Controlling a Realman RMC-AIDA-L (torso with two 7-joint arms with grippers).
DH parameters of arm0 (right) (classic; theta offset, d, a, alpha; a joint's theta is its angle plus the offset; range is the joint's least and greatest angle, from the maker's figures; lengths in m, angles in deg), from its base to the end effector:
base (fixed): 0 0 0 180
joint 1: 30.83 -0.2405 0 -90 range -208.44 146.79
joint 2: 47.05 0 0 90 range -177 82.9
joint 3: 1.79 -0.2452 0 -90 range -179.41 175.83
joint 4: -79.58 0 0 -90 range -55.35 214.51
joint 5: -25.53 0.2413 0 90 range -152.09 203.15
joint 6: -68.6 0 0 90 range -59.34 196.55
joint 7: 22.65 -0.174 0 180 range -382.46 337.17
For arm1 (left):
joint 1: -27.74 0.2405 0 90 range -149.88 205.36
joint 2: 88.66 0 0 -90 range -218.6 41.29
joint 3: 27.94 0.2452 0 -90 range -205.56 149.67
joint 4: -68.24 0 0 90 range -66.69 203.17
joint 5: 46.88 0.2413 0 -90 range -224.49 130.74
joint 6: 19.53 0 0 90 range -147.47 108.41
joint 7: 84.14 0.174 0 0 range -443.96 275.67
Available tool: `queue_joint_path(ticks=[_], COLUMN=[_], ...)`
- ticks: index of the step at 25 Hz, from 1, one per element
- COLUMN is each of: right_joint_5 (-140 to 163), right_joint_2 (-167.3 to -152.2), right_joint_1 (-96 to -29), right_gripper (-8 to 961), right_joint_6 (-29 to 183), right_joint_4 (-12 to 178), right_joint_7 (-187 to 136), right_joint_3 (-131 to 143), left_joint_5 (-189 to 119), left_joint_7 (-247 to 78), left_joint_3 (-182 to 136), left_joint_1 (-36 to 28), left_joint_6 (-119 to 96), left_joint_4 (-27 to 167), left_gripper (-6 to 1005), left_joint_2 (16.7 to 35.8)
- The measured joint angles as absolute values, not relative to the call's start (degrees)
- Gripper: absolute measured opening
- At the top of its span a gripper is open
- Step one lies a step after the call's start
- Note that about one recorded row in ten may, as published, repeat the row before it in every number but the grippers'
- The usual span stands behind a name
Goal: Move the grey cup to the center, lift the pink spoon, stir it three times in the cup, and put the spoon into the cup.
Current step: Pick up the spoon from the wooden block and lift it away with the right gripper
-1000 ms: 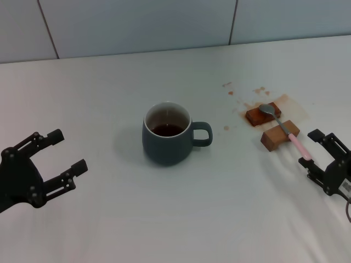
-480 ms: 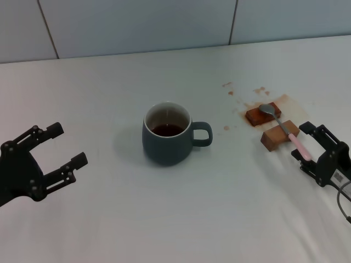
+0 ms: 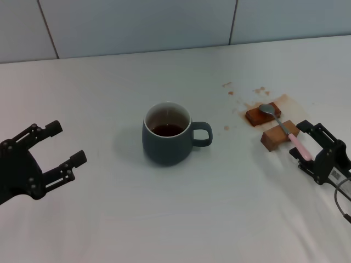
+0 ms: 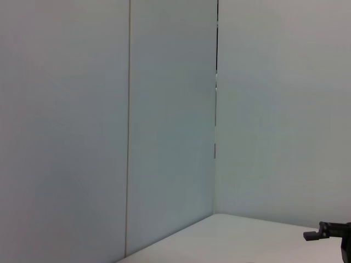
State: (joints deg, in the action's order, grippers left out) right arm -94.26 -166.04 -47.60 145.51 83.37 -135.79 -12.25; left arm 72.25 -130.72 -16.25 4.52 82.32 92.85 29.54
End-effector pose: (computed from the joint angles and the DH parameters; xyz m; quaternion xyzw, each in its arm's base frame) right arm 0.3820 0.2786 -0.0497 -0.3962 0.7346 0.5285 0.1553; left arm -0.3109 0.2942 0.0023 -0.8886 -0.1153 -0.3576 0.2631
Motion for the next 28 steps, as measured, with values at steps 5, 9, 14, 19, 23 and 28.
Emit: queue_joint_path(ticks=[5, 9, 14, 19, 23, 28], right_joint_5=[-94.26, -94.25, -94.08, -94.05, -94.12, -94.10], right_joint_2=[-166.11, -166.19, -166.22, -166.22, -166.18, -166.18], right_joint_1=[-47.91, -47.99, -47.99, -48.15, -48.31, -48.13], right_gripper=[806, 806, 806, 806, 655, 472], right_joint_6=[145.41, 145.41, 144.80, 143.81, 143.70, 143.26], right_joint_4=[83.35, 83.26, 83.14, 83.02, 83.00, 83.03], right_joint_7=[-135.58, -135.51, -135.49, -135.88, -135.92, -134.34], right_joint_3=[-12.25, -12.25, -12.50, -12.34, -12.33, -12.37], left_joint_5=[71.87, 71.73, 71.36, 70.41, 70.25, 69.55], left_joint_7=[-130.73, -130.73, -130.73, -130.73, -130.73, -130.73], left_joint_3=[-16.26, -16.26, -16.25, -16.25, -16.26, -16.41], left_joint_1=[4.54, 4.54, 4.70, 5.11, 5.32, 5.58], left_joint_6=[82.33, 82.54, 83.06, 83.79, 84.08, 84.66], left_joint_4=[92.85, 92.85, 92.85, 92.85, 92.85, 92.85], left_gripper=[810, 810, 810, 810, 810, 810], left_joint_2=[29.54, 29.54, 29.54, 29.54, 29.54, 29.64])
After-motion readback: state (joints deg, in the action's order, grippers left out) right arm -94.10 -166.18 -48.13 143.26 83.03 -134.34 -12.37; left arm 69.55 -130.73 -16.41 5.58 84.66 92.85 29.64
